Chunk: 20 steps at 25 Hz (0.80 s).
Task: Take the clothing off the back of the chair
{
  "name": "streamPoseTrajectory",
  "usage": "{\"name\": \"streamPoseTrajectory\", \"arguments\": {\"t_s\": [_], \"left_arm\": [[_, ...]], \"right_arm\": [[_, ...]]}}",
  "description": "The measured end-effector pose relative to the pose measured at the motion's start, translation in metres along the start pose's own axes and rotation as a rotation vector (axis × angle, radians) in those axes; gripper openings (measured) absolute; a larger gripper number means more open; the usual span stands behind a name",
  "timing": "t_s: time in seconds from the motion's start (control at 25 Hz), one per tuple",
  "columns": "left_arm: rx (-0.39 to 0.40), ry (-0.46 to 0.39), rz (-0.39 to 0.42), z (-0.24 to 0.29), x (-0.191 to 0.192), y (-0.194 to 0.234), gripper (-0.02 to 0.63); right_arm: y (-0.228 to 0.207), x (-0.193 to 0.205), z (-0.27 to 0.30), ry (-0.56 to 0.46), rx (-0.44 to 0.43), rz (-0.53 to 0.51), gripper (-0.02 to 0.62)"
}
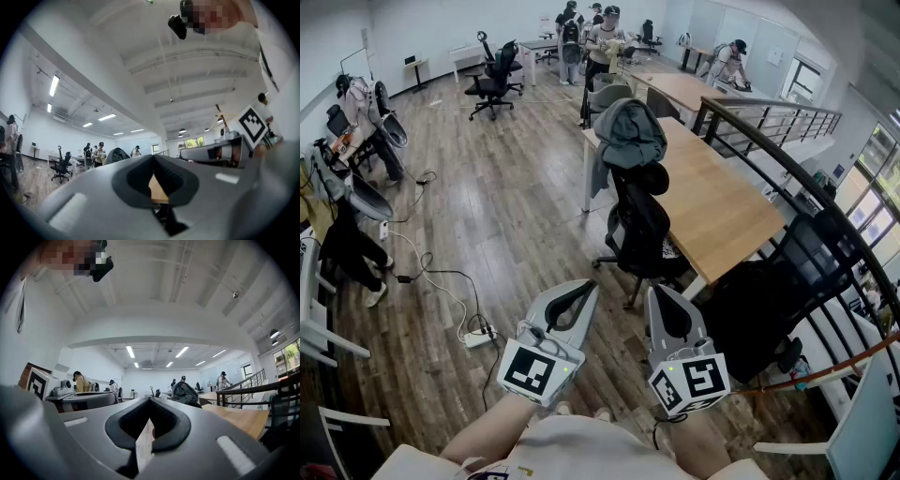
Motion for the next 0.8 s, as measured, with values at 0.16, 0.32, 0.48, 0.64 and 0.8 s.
{"name": "streamPoseTrajectory", "arguments": {"t_s": [0.16, 0.32, 0.48, 0.64, 0.8], "left_arm": [[0.001, 0.002, -0.011, 0.0, 0.0, 0.0, 0.0], [0.007, 0.002, -0.013, 0.0, -0.001, -0.002, 0.0], [0.005, 0.001, -0.016, 0.005, -0.002, -0.005, 0.0], [0.004, 0.008, -0.014, 0.009, 0.001, -0.012, 0.0], [0.006, 0.011, -0.008, 0.015, 0.002, -0.022, 0.0]], "right_arm": [[0.0, -0.002, 0.0, -0.008, 0.005, 0.007, 0.0], [-0.001, -0.003, -0.001, -0.014, 0.015, 0.029, 0.0], [-0.008, -0.003, -0.003, -0.014, 0.02, 0.025, 0.0], [-0.017, 0.001, -0.008, -0.012, 0.024, 0.023, 0.0], [-0.026, 0.002, -0.012, -0.009, 0.021, 0.023, 0.0]]}}
Point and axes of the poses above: the fingertips, and each gripper's own axes: z forward along the fingers, y to its left, x out of its underside, the point moved 9 cm from there along -z, backward along the fingers, and after that the axes turned 2 degrees about -x, right-handed, at the moved point
